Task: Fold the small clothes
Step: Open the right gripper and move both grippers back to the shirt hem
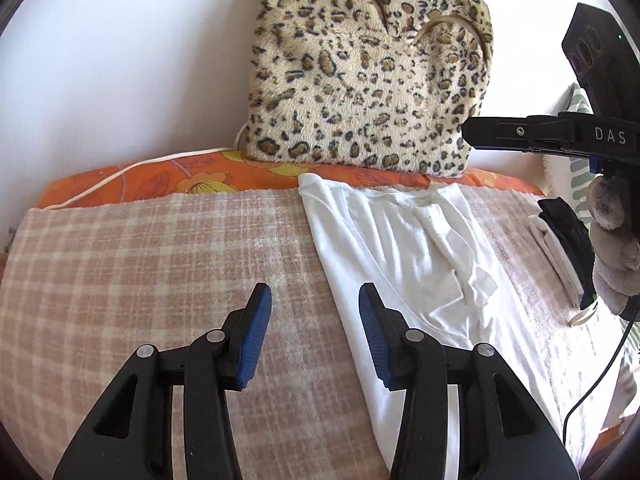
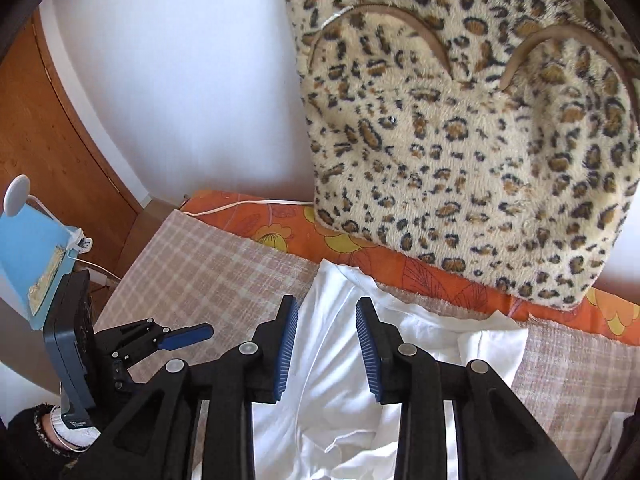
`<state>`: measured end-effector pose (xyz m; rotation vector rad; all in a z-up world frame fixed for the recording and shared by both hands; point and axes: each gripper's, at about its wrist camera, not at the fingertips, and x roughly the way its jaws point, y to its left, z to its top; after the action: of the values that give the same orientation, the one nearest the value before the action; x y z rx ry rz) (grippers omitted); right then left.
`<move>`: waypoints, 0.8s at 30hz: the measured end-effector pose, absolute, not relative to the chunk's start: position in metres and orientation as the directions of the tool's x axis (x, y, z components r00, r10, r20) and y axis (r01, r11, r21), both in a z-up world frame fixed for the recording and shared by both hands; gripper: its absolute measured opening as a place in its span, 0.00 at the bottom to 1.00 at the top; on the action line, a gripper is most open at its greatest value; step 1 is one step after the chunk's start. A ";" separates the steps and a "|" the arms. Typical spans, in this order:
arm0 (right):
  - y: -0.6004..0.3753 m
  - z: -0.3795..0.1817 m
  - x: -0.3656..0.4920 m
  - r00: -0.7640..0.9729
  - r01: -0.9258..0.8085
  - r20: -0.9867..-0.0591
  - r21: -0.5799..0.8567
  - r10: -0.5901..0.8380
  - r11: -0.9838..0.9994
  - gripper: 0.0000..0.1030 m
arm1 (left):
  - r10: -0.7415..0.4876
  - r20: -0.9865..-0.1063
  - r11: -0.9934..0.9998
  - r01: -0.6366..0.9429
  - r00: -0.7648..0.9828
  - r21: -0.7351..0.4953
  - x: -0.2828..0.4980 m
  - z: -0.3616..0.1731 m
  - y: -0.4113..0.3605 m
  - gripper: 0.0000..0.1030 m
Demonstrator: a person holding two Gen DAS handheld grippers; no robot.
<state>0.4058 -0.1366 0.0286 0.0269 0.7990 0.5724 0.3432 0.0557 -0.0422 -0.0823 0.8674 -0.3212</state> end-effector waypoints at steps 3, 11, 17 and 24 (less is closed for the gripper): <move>-0.159 0.048 0.355 0.589 -0.458 -0.650 0.222 0.481 0.861 0.36 | -0.322 -0.726 0.944 0.266 0.608 -0.196 0.296 -0.015 0.054 0.43; -0.212 0.059 0.221 0.629 -0.427 -0.617 0.234 0.473 0.873 0.38 | -0.372 -0.731 0.920 0.332 0.572 -0.208 0.186 0.006 0.054 0.43; -0.202 0.005 0.135 0.510 -0.504 -0.658 0.293 0.554 0.812 0.37 | -0.381 -0.760 0.912 0.348 0.527 -0.217 0.128 -0.017 0.055 0.43; -0.159 -0.074 0.071 0.383 -0.561 -0.727 0.307 0.570 0.769 0.35 | -0.421 -0.773 0.894 0.361 0.474 -0.265 0.090 -0.047 0.056 0.43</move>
<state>0.0713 -0.1592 -0.0736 0.0110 0.9311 0.7207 0.0905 0.0562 -0.0466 -0.0687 0.9651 -0.4783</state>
